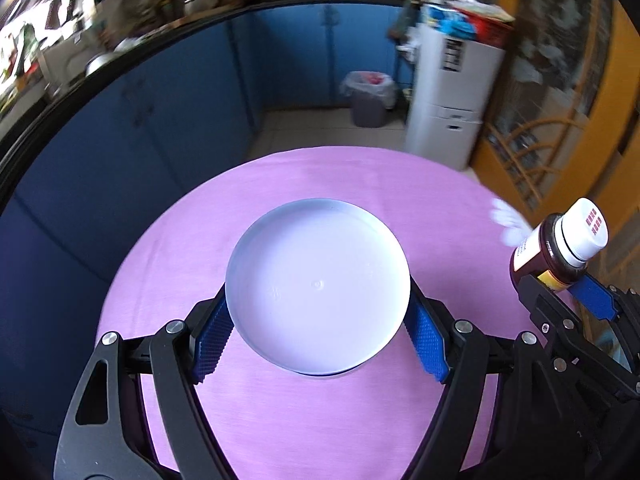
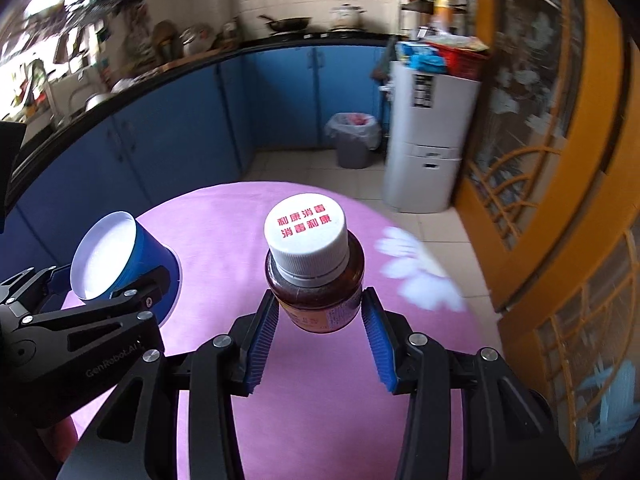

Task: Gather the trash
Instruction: 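Carry the cup and brown medicine bottle over the black bin, then open the left tool over the bin while the right tool releases the bottle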

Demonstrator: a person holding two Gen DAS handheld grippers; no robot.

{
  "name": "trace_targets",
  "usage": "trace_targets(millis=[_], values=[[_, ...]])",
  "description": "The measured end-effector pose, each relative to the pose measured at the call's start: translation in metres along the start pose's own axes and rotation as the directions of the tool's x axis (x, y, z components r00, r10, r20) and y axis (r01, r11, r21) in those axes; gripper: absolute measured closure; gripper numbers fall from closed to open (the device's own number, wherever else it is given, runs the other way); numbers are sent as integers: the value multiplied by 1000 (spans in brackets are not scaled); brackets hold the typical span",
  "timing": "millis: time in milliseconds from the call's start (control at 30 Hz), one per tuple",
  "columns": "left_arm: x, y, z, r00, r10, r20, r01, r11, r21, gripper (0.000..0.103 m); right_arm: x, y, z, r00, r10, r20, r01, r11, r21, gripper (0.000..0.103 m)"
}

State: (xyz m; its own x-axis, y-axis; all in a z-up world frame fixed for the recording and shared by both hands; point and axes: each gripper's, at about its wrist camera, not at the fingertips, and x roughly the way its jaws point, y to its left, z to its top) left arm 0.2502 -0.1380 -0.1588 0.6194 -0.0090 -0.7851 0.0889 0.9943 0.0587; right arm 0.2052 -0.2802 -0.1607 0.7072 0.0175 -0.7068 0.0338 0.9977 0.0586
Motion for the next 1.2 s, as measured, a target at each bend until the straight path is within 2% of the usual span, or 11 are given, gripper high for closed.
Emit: trace_targets(millis=[233,433,667,967,1200], values=[[-18,-82,-2,998,-60,21,56,989,135,26,-23,-69,-17,998,-63,18,60,992,112,61],[-27,-146,-13,994,-105,15,98,967,235,26,-37,-126,-40,993,-113,15,108,972,207,61],[-28,-198,-21,992,-124,-5,119,944,307,26,-48,-185,-71,988,-157,-11,153,939,309,61],[-26,-255,-39,988,-149,-42,153,908,389,26,-47,-230,-109,980,-187,-67,198,905,376,61],[-19,-296,-62,974,-187,-126,224,866,447,25,-47,-257,-135,970,-215,-111,241,883,402,61]])
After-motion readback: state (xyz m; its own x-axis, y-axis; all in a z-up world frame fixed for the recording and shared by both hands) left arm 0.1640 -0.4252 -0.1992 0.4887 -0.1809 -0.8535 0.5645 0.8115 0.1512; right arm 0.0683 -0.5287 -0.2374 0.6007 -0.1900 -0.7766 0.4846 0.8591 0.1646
